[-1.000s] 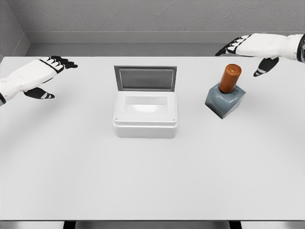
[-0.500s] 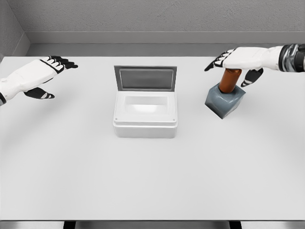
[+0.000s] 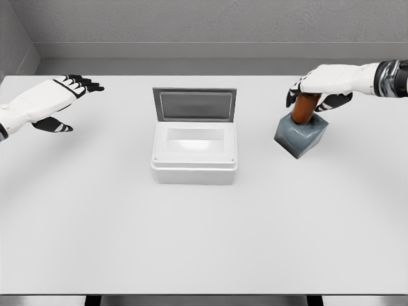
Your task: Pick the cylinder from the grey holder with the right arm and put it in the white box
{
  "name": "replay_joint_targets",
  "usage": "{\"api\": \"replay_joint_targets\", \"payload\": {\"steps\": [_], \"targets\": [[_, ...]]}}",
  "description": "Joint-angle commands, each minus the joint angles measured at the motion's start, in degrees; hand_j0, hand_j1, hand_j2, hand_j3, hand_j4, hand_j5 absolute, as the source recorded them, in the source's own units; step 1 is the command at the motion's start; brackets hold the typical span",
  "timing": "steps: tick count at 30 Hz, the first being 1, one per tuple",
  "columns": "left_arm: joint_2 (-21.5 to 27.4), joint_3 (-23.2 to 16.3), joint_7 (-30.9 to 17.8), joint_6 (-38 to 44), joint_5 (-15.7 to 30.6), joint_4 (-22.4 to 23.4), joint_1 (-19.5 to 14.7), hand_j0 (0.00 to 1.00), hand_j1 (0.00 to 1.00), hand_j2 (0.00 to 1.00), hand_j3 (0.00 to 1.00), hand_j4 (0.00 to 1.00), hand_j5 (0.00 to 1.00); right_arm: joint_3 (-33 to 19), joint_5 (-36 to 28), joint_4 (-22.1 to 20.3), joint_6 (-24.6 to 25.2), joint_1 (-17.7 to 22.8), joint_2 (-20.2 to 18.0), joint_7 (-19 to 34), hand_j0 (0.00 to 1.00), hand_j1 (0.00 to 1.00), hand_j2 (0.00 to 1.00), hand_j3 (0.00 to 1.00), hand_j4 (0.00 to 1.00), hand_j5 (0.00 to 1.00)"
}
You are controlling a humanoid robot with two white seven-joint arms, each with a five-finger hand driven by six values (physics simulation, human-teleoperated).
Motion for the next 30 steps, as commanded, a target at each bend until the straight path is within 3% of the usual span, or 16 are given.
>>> {"api": "replay_joint_targets", "payload": {"steps": [1, 19, 30], "targets": [[0.1, 0.0, 0.0, 0.0, 0.4, 0.0, 0.0, 1.0, 1.0, 1.0, 1.0, 1.0, 1.0, -0.1, -0.2, 0.0, 0.0, 0.0, 0.0, 0.0, 0.55, 0.55, 0.55, 0.55, 0.55, 0.55], [0.1, 0.0, 0.0, 0.0, 0.4, 0.0, 0.0, 1.0, 1.0, 1.0, 1.0, 1.0, 1.0, -0.9, -0.2, -1.7, 0.0, -1.8, -0.7, 0.0, 0.5, 0.5, 0.5, 0.5, 0.5, 0.5], [0.1, 0.0, 0.0, 0.0, 0.4, 0.0, 0.0, 1.0, 1.0, 1.0, 1.0, 1.0, 1.0, -1.1, -0.2, -9.8, -0.1, -1.8, -0.7, 0.0, 0.5, 0.5, 0.5, 0.5, 0.5, 0.5]]}}
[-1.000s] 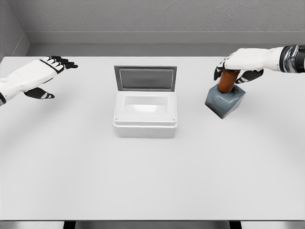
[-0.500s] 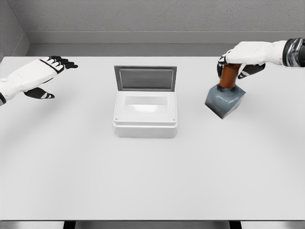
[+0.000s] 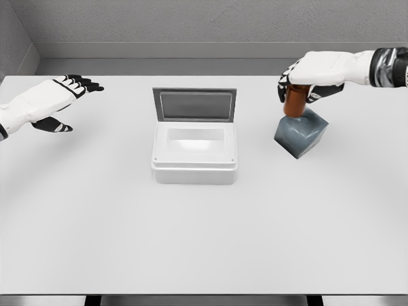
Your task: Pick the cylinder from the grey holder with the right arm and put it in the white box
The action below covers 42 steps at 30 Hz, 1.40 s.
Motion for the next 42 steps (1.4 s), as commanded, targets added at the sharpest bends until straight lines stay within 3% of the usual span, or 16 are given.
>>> {"api": "replay_joint_targets", "payload": {"steps": [1, 11, 19, 42], "targets": [[0.1, 0.0, 0.0, 0.0, 0.4, 0.0, 0.0, 1.0, 1.0, 1.0, 1.0, 1.0, 1.0, -0.1, -0.3, -2.3, 0.0, 0.1, 0.0, 0.0, 0.5, 0.5, 0.5, 0.5, 0.5, 0.5], [0.1, 0.1, 0.0, 0.0, 0.4, -0.1, 0.0, 1.0, 1.0, 1.0, 1.0, 1.0, 1.0, -0.1, -0.3, -10.7, 0.0, 0.6, 0.0, 0.0, 0.5, 0.5, 0.5, 0.5, 0.5, 0.5], [0.0, 0.1, 0.0, 0.0, 0.4, 0.0, 0.0, 1.0, 1.0, 1.0, 1.0, 1.0, 1.0, 0.0, -0.3, -14.2, 0.1, 1.0, 0.6, 0.0, 0.5, 0.5, 0.5, 0.5, 0.5, 0.5], [0.1, 0.1, 0.0, 0.0, 0.4, 0.1, -0.1, 1.0, 1.0, 1.0, 1.0, 1.0, 1.0, 0.5, -0.1, -14.6, 1.0, 0.9, 8.6, 0.0, 0.5, 0.5, 0.5, 0.5, 0.5, 0.5]]}}
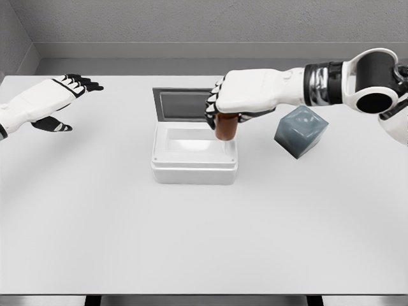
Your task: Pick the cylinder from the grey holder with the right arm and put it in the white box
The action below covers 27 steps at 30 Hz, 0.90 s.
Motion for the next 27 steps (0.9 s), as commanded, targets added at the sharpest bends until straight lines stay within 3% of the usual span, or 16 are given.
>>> {"api": "replay_joint_targets", "payload": {"steps": [1, 4, 5, 6, 19, 22, 24, 27], "targets": [[0.1, 0.1, 0.0, 0.0, 0.4, 0.0, 0.0, 1.0, 1.0, 1.0, 1.0, 1.0, 1.0, 0.1, 0.0, 0.3, 0.2, 0.0, 1.0, 0.0, 0.5, 0.5, 0.5, 0.5, 0.5, 0.5], [0.1, 0.1, 0.0, 0.0, 0.3, 0.0, 0.0, 1.0, 1.0, 1.0, 1.0, 1.0, 1.0, 0.1, 0.1, 1.1, 0.2, 0.0, 1.4, 0.0, 0.51, 0.51, 0.51, 0.51, 0.51, 0.51], [0.1, 0.1, 0.0, 0.0, 0.3, 0.0, 0.0, 1.0, 1.0, 1.0, 1.0, 1.0, 1.0, 0.1, 0.1, 1.9, 0.4, 0.0, 1.6, 0.0, 0.71, 0.71, 0.71, 0.71, 0.71, 0.71], [0.1, 0.1, 0.0, 0.0, 0.3, 0.0, 0.0, 1.0, 1.0, 1.0, 1.0, 1.0, 1.0, 0.2, 0.1, 2.2, 3.5, 0.1, 1.9, 0.0, 1.0, 1.0, 1.0, 1.0, 1.0, 1.0], [0.1, 0.1, 0.0, 0.0, 0.3, 0.1, 0.0, 1.0, 1.0, 1.0, 1.0, 1.0, 1.0, 0.2, 0.1, 1.0, 4.4, 0.4, 1.5, 0.0, 1.0, 1.0, 1.0, 1.0, 1.0, 1.0], [0.1, 0.1, 0.0, 0.0, 0.4, 0.1, 0.0, 1.0, 1.0, 1.0, 1.0, 1.0, 1.0, -0.5, 0.0, -2.5, 4.0, 0.4, -0.4, 0.0, 1.0, 1.0, 1.0, 1.0, 1.0, 1.0], [0.1, 0.1, 0.1, 0.0, 0.5, 0.1, 0.0, 1.0, 1.0, 1.0, 1.0, 1.0, 1.0, -4.4, -0.3, -7.8, 3.6, 2.0, -5.7, 0.0, 1.0, 1.0, 1.0, 1.0, 1.0, 1.0], [0.1, 0.2, 0.2, 0.0, 1.2, 0.3, 0.2, 1.0, 1.0, 1.0, 1.0, 1.0, 1.0, -20.5, -0.7, -9.2, -3.9, 10.5, -12.7, 0.0, 1.0, 1.0, 1.0, 1.0, 1.0, 1.0]]}}
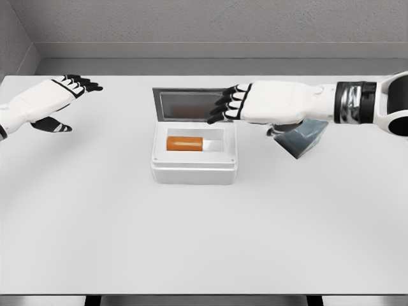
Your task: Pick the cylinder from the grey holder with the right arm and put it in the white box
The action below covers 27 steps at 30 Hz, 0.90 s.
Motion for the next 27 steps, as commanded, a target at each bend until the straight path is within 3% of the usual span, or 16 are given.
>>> {"api": "replay_joint_targets", "payload": {"steps": [1, 2, 4, 5, 6, 7, 8, 13, 20, 27], "targets": [[0.0, 0.4, 0.1, 0.0, 1.6, 0.2, 0.0, 1.0, 1.0, 1.0, 1.0, 1.0, 1.0, -10.9, -0.6, -1.8, -4.1, 0.3, -6.4, 0.0, 1.0, 1.0, 1.0, 1.0, 1.0, 1.0], [-0.1, 0.5, 0.0, 0.0, 3.7, 0.4, -0.2, 1.0, 1.0, 1.0, 1.0, 1.0, 1.0, -14.5, -0.6, -1.8, -4.1, 3.4, -9.4, 0.0, 1.0, 1.0, 1.0, 1.0, 1.0, 1.0], [-1.6, 0.9, -0.5, 0.0, 6.7, 2.0, -0.8, 1.0, 1.0, 1.0, 1.0, 1.0, 1.0, -21.1, -0.6, -1.3, -4.1, 9.2, -10.9, 0.0, 1.0, 1.0, 1.0, 1.0, 1.0, 1.0], [-3.6, 0.8, -3.5, 0.0, 10.6, 3.7, -2.1, 1.0, 1.0, 1.0, 1.0, 1.0, 1.0, -22.2, -0.6, -1.0, -4.1, 10.4, -11.4, 0.0, 1.0, 1.0, 1.0, 1.0, 1.0, 1.0], [-4.5, 0.8, -6.8, 0.0, 13.6, 4.2, -2.4, 1.0, 1.0, 1.0, 1.0, 1.0, 1.0, -22.2, -0.6, -0.6, -4.1, 10.5, -11.3, 0.0, 1.0, 1.0, 1.0, 1.0, 1.0, 1.0], [-6.4, 0.9, -14.8, 0.0, 17.9, 4.3, -3.8, 1.0, 1.0, 1.0, 1.0, 1.0, 1.0, -22.2, -0.6, -0.5, -4.1, 11.3, -11.3, 0.0, 1.0, 1.0, 1.0, 1.0, 1.0, 1.0], [-8.1, 0.9, -19.1, 0.0, 19.6, 5.1, -5.2, 1.0, 1.0, 1.0, 1.0, 1.0, 1.0, -22.0, -0.6, -0.5, -4.1, 11.7, -11.3, 0.0, 1.0, 1.0, 1.0, 1.0, 1.0, 1.0], [-14.3, 0.7, -28.4, 0.0, 22.2, 7.4, -7.6, 1.0, 1.0, 1.0, 1.0, 1.0, 1.0, -17.4, -0.6, -1.2, -4.1, 13.1, -10.1, 0.0, 1.0, 1.0, 1.0, 1.0, 1.0, 1.0], [-18.3, 1.0, -28.4, 0.0, 25.5, 10.2, -10.7, 1.0, 1.0, 1.0, 1.0, 1.0, 1.0, -17.0, -0.6, -1.2, -4.1, 13.2, -10.1, 0.0, 1.0, 1.0, 1.0, 1.0, 1.0, 1.0], [-21.2, 0.3, -28.4, 0.0, 25.1, 12.3, -12.0, 1.0, 1.0, 1.0, 1.0, 1.0, 1.0, -17.0, -0.6, -1.3, -4.1, 13.7, -10.7, 0.0, 1.0, 1.0, 1.0, 1.0, 1.0, 1.0]]}}
